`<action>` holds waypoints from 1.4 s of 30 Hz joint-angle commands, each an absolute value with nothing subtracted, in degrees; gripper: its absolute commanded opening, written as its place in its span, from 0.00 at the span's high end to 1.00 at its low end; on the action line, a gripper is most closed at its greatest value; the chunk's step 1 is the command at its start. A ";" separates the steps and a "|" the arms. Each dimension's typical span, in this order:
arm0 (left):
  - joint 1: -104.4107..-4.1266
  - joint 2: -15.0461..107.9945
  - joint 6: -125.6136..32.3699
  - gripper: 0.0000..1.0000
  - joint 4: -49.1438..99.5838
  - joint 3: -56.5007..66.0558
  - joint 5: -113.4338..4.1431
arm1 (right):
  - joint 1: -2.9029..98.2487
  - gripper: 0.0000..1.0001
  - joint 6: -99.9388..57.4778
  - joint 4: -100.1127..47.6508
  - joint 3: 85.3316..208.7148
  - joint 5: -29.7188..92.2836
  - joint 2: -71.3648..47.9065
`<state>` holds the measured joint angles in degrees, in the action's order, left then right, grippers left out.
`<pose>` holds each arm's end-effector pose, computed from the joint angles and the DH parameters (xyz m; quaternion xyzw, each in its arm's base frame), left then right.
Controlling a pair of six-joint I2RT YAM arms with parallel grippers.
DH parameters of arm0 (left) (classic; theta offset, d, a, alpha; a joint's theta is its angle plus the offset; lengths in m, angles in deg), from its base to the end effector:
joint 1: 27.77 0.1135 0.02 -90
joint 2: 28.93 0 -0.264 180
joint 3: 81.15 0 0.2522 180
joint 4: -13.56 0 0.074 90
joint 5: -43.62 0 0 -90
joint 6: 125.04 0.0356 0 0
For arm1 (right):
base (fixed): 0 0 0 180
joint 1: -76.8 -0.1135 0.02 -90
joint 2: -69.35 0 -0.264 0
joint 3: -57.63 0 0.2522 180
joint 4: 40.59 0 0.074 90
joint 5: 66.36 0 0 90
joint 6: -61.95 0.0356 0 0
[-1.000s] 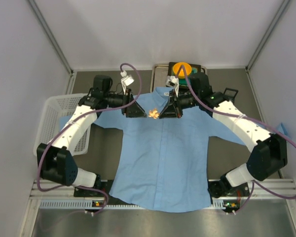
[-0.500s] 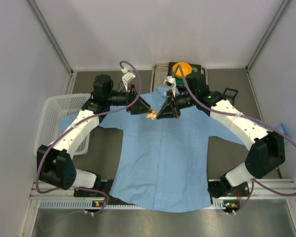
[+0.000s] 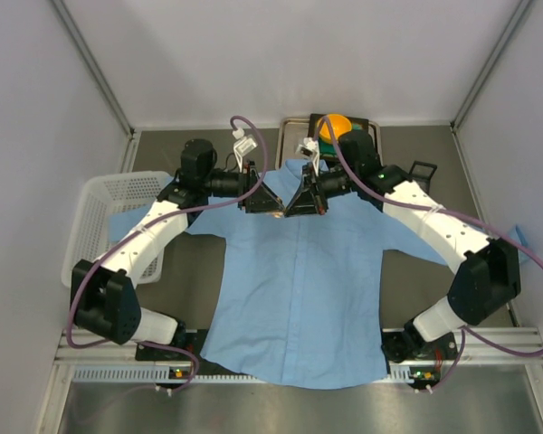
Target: Pin the brooch onto the clothing
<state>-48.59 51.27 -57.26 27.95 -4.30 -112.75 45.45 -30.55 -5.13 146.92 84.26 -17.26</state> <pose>0.2790 -0.1410 0.3320 0.3144 0.6798 -0.5923 0.2969 0.2684 0.1999 0.3393 -0.4518 0.6547 0.5321 0.2900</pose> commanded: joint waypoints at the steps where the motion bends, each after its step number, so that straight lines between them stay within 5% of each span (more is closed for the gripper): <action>1: -48.86 51.75 -57.89 0.56 25.22 -4.37 -113.27 | 44.54 1.00 -30.68 -7.93 149.61 84.90 -17.40; 6: -48.86 52.02 -58.16 0.63 24.60 -4.46 -113.80 | 44.54 1.00 -30.42 -8.19 149.79 84.55 -17.57; 13: -49.04 52.01 -58.07 0.59 24.86 -4.64 -114.23 | 44.46 1.00 -30.42 -8.28 149.52 84.02 -17.40; 22: -49.04 52.63 -58.24 0.98 24.86 -4.55 -114.94 | 44.54 0.98 -30.16 -8.37 149.52 83.23 -17.31; 23: -49.04 52.80 -58.33 1.00 24.86 -4.55 -114.59 | 44.63 0.92 -29.72 -8.37 149.61 82.97 -17.31; 24: -48.95 53.15 -58.51 1.00 24.86 -4.64 -114.59 | 44.81 0.70 -29.45 -8.28 149.79 82.79 -17.31; 27: -48.69 53.95 -58.25 1.00 25.21 -5.25 -112.40 | 46.65 0.30 -26.57 -8.28 150.31 82.88 -17.22; 30: -48.69 56.31 -58.16 1.00 24.95 -5.95 -110.64 | 50.86 0.16 -23.92 -7.84 150.32 82.00 -16.17; 35: -48.69 62.37 -64.91 1.00 15.13 -8.15 -108.96 | 58.77 0.16 -22.85 -3.37 149.09 76.22 -13.80; 42: -49.74 75.37 -95.56 1.00 -21.25 -12.20 -103.08 | 61.68 0.35 -27.08 4.99 143.38 55.65 -14.23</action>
